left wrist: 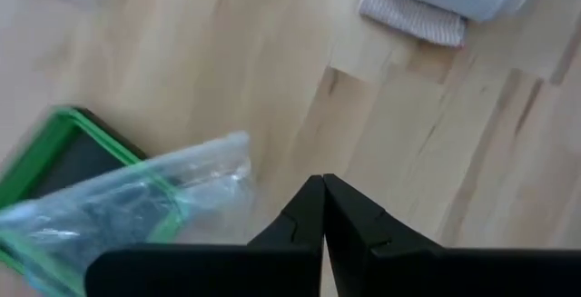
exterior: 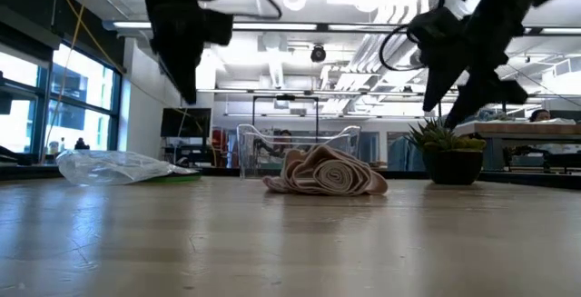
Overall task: Roll bandage
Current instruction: Open the transparent zip bag
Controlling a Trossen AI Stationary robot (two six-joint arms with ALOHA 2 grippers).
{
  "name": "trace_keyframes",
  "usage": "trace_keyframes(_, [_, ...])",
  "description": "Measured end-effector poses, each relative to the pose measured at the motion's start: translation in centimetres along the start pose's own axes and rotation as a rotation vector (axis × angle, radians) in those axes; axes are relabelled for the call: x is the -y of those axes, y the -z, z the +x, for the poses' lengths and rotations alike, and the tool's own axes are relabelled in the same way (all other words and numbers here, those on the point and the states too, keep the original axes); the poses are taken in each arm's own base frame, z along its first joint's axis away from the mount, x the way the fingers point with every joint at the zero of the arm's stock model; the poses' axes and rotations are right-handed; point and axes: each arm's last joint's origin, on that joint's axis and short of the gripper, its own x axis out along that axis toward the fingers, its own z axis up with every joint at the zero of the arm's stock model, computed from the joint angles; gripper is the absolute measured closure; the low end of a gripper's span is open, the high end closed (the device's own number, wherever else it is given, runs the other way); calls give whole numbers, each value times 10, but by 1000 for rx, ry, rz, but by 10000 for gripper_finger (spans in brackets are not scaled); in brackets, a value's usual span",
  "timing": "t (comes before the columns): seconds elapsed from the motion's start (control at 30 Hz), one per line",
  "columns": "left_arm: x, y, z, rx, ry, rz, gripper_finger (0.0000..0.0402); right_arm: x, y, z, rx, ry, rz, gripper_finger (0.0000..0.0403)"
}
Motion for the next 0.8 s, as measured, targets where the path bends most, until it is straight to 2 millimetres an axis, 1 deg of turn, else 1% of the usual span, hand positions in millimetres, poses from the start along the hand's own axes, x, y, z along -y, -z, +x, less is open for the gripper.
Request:
trace_keyframes(0.07, [-10, -3, 3, -13, 35, -23, 391, 3, 3, 9, -10, -72, 54, 210])
trace_keyframes(0.17, [-28, -8, 9, -40, 50, 6, 364, 3, 6, 18, -7, -186, 122, 210])
trace_keyframes(0.3, [-54, -11, 21, -89, 37, 79, 309, -2, 9, 20, 2, -310, 171, 210])
trace_keyframes(0.4, [-70, -11, 34, -214, 54, 141, 262, -8, 12, 18, 3, -359, 177, 210])
trace_keyframes(0.47, [-77, -15, 41, -329, 58, 179, 233, -11, 13, 17, 12, -364, 193, 210])
trace_keyframes(0.6, [-87, -31, 57, -530, -5, 214, 189, -13, 14, 16, 28, -372, 239, 210])
trace_keyframes(0.7, [-91, -51, 64, -572, -5, 253, 170, -13, 13, 16, 47, -367, 273, 210])
trace_keyframes(0.8, [-87, -70, 70, -554, -5, 323, 166, -13, 12, 16, 57, -364, 290, 210])
